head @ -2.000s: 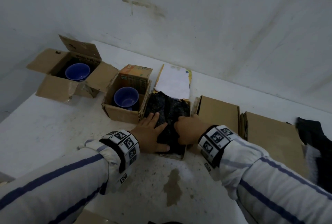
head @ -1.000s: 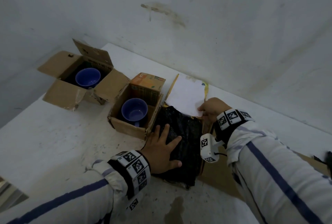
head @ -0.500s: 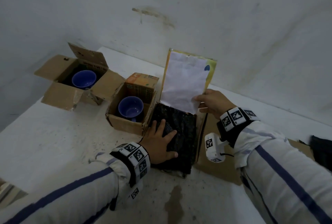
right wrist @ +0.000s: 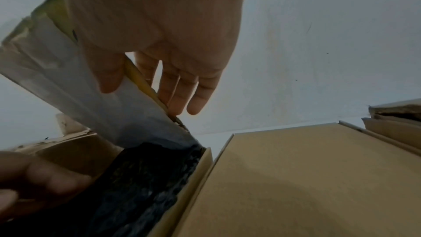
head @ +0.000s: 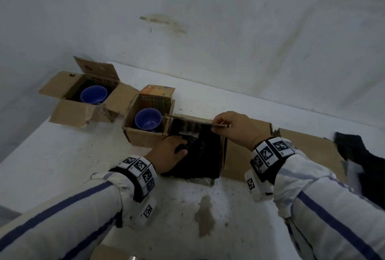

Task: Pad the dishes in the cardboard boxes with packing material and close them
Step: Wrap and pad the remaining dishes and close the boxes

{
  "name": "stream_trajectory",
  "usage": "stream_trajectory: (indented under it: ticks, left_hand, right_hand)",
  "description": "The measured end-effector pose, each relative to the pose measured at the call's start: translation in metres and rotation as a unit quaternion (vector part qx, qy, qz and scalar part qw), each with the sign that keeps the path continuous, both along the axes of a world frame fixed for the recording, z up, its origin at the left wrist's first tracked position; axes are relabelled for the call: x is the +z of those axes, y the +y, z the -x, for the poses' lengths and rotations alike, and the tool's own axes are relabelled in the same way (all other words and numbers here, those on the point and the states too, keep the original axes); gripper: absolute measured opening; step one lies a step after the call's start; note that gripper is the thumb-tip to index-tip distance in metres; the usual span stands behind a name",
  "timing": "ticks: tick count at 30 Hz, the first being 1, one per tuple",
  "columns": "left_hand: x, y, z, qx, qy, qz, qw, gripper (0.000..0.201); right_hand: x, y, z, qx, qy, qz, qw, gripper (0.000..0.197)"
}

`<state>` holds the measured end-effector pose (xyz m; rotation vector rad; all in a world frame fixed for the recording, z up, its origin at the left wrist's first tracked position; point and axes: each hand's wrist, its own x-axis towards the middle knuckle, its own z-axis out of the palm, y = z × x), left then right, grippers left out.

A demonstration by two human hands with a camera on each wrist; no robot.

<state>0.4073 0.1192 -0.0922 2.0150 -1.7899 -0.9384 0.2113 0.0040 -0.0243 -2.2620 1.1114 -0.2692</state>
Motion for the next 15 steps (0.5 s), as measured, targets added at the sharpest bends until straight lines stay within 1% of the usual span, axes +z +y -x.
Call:
stream_trajectory:
  ticks: [3, 6, 8, 10, 12, 13, 15]
  left_hand:
    - [0.005, 0.012, -0.003, 0.015, 0.016, 0.023, 0.999, 0.034]
    - [0.007, 0.021, -0.006, 0.036, 0.043, 0.023, 0.998, 0.028]
    - [0.006, 0.026, -0.007, 0.066, 0.039, 0.026, 0.997, 0.024]
    - [0.005, 0.032, -0.005, 0.113, 0.03, 0.043, 0.992, 0.021]
    - [0.006, 0.038, -0.001, 0.156, 0.014, 0.042, 0.987, 0.02]
    - [0.006, 0.041, 0.0, 0.17, 0.005, 0.028, 0.985, 0.019]
    - [0.005, 0.047, 0.001, 0.187, -0.006, -0.004, 0.982, 0.017]
  right_hand:
    - [-0.004, 0.011, 0.001, 0.045, 0.044, 0.045, 0.997, 0.027]
    - [-0.01, 0.019, 0.003, 0.068, 0.081, 0.064, 0.992, 0.036]
    - [-0.013, 0.025, 0.004, 0.079, 0.108, 0.07, 0.989, 0.04]
    - [-0.015, 0.034, 0.005, 0.084, 0.129, 0.075, 0.985, 0.042]
    - [-0.019, 0.043, 0.006, 0.078, 0.14, 0.07, 0.985, 0.043]
    - [-0.02, 0.048, 0.007, 0.072, 0.142, 0.058, 0.986, 0.042]
    - [-0.024, 0.057, 0.008, 0.064, 0.138, 0.014, 0.988, 0.044]
